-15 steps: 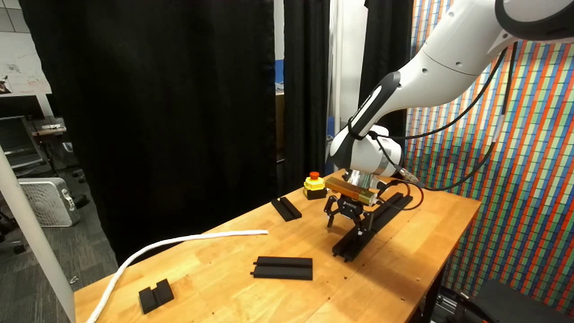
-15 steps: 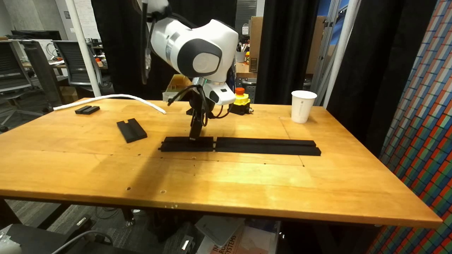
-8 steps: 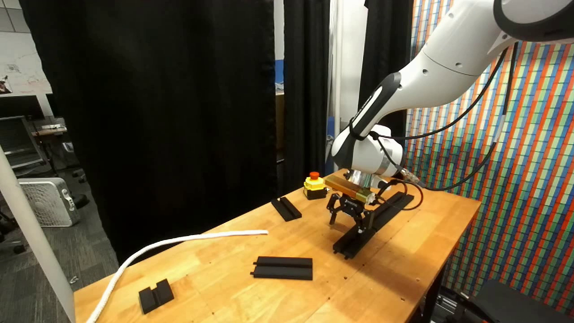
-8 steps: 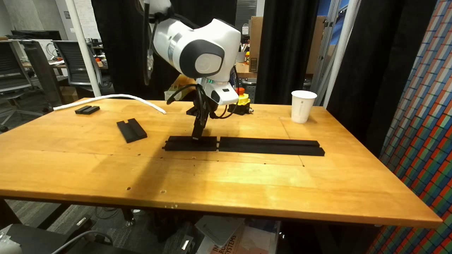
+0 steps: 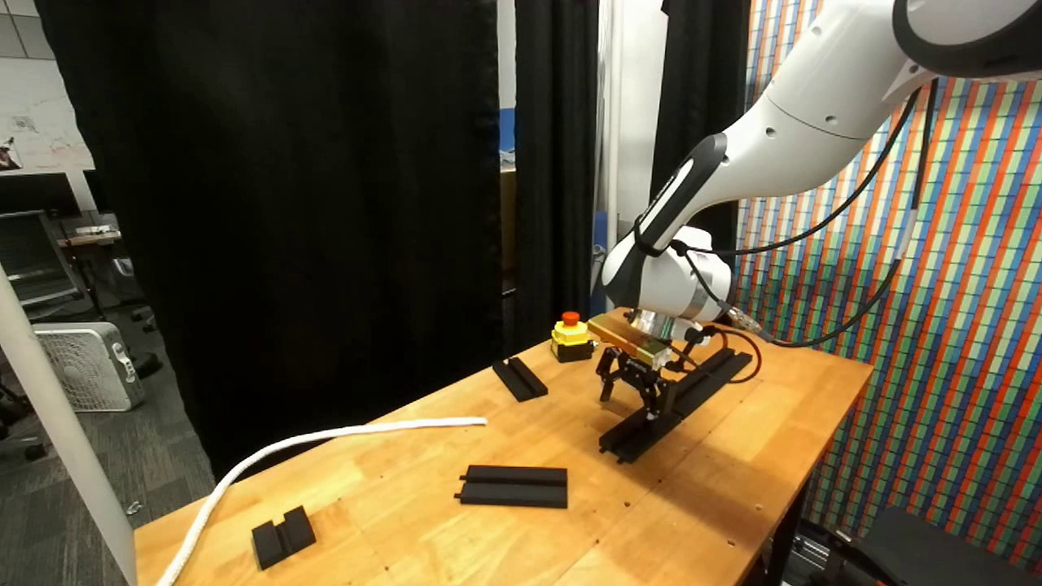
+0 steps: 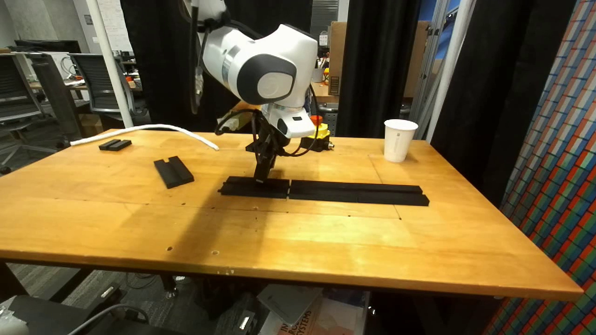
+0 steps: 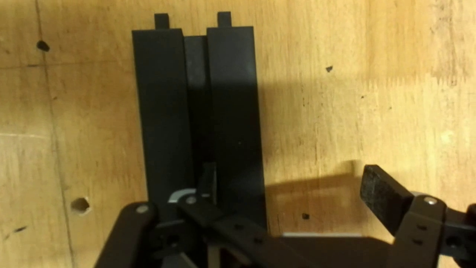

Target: Put the black objects in a line

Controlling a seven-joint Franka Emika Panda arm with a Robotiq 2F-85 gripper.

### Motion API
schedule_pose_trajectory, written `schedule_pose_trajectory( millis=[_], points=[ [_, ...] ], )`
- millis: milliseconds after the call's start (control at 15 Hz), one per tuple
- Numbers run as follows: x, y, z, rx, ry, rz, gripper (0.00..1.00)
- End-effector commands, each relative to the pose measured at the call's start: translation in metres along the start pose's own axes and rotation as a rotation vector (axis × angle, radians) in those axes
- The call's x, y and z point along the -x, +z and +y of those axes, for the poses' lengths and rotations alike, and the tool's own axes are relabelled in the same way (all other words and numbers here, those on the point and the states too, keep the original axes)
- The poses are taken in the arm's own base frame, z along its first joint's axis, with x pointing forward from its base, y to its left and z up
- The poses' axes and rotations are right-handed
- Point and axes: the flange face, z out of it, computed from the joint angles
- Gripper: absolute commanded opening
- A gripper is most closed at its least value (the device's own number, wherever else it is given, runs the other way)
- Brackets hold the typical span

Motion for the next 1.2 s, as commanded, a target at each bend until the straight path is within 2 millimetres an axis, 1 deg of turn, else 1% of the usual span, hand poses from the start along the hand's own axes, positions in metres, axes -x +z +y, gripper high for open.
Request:
schedule_pose_trajectory(
  millis=[0, 800, 1133],
  points=[
    [0.000, -0.003, -0.003, -0.024, 0.019, 0.022, 1.00],
    [-0.018, -0.011, 0.003, -0.033, 0.017, 0.038, 1.00],
    [-0.019, -0.012, 0.002, -0.028, -0.017, 0.032, 1.00]
  ],
)
